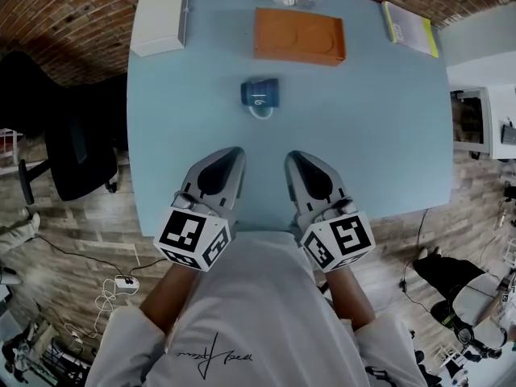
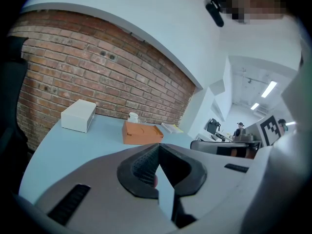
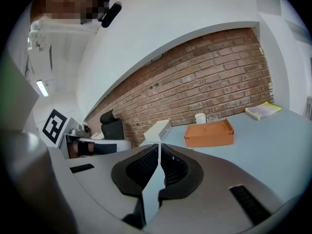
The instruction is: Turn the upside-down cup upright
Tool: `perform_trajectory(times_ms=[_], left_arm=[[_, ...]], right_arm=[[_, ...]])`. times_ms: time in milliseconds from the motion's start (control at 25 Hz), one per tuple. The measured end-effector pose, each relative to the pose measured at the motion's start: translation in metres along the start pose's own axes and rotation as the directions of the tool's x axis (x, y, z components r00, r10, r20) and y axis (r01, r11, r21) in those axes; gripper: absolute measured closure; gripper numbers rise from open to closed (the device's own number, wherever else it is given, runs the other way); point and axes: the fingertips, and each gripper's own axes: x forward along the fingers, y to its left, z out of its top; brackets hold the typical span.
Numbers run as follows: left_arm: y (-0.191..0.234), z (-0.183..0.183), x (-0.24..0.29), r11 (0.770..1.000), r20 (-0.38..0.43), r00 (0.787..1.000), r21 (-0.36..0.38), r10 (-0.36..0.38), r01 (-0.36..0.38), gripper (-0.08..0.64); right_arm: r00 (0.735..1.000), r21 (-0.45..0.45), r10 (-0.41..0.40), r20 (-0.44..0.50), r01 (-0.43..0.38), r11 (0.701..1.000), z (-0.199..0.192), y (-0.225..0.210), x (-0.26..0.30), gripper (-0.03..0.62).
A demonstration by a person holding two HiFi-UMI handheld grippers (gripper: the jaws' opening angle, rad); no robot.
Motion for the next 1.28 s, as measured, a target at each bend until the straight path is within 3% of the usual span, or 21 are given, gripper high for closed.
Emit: perform_trajectory(times_ms=[1280], left_arm=[[0.028,-0.004,0.045,0.997,-0.054,0.996,-0.004,0.071,-0.071,0.551]], right_arm=[[0.997,0.018,0.07,-0.045,-0.069,0.997,-0.011,-0.037,0.041,0.569]])
